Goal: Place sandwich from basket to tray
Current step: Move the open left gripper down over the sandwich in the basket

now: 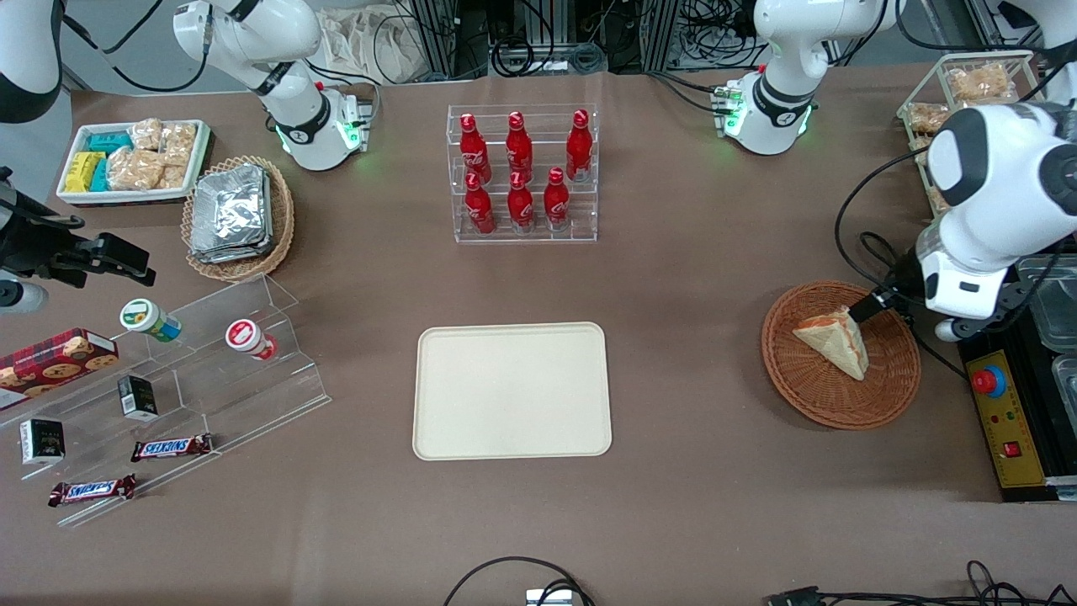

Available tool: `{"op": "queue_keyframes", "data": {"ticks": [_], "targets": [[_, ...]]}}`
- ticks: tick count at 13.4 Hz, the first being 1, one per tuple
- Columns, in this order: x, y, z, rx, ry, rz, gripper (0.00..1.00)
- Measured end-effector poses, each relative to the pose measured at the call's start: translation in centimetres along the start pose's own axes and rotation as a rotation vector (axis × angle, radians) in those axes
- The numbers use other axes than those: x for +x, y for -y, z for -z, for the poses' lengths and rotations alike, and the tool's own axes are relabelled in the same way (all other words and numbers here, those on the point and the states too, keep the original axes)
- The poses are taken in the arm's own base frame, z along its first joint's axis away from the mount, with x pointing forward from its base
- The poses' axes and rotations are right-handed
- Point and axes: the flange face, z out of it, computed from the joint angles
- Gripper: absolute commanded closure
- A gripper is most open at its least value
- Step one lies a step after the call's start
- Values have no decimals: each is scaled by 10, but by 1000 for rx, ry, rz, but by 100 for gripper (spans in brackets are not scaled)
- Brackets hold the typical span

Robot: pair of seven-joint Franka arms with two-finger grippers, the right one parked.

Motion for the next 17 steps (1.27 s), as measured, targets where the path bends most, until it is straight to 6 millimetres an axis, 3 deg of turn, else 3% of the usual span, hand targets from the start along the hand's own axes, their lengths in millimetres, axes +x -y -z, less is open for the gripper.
{"op": "queue_keyframes", "data": {"ticks": [4, 8, 17], "targets": [[-7, 5, -24, -8, -12, 71, 0], [-11, 11, -47, -27, -40, 114, 6], [0, 19, -102, -50, -68, 158, 4]]}}
